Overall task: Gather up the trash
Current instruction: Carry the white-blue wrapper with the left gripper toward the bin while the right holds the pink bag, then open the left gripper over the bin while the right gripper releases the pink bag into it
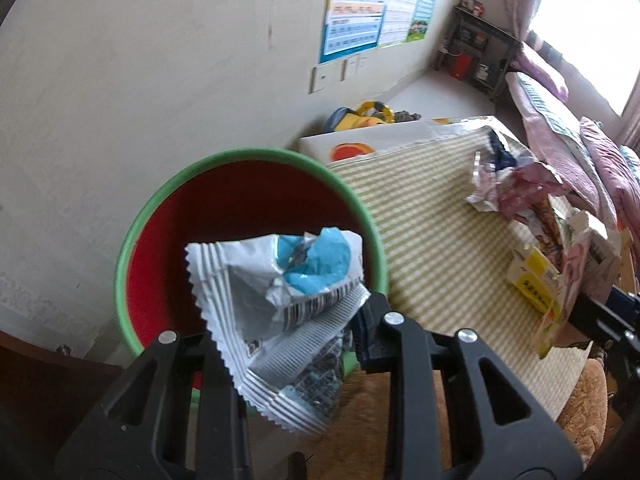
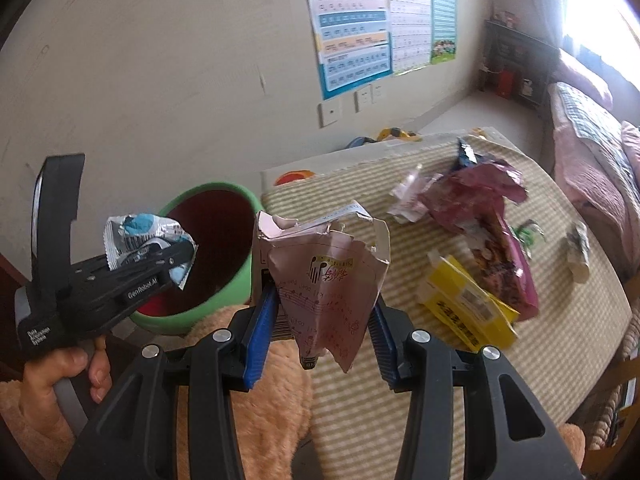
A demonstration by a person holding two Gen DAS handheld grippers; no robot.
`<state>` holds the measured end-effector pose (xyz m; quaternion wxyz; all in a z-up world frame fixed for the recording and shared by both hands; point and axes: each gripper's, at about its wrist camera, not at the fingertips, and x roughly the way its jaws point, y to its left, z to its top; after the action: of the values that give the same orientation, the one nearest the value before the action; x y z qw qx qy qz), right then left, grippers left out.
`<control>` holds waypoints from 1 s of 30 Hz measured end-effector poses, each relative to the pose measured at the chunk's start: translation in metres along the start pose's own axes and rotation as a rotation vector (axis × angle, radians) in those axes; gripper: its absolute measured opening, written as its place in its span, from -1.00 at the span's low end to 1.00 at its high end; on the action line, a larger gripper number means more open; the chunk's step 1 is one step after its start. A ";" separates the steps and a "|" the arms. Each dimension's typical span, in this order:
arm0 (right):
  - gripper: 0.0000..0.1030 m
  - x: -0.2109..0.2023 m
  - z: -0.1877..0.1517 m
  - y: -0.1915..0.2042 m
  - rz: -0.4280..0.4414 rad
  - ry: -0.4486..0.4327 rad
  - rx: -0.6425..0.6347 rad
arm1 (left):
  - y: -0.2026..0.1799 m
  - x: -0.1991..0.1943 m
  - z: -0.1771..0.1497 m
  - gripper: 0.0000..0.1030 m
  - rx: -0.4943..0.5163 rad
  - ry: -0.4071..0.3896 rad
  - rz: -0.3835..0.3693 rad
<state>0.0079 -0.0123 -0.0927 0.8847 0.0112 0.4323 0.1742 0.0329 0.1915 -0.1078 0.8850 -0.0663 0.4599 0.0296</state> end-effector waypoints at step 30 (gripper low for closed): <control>-0.12 0.068 0.046 0.091 0.135 0.063 -0.133 | 0.075 0.036 -0.014 -0.47 -0.133 0.079 0.083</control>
<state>0.0549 0.1004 -0.1000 0.8557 -0.0242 0.4458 0.2618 0.0341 0.2637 -0.1518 0.8578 -0.1069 0.4939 0.0941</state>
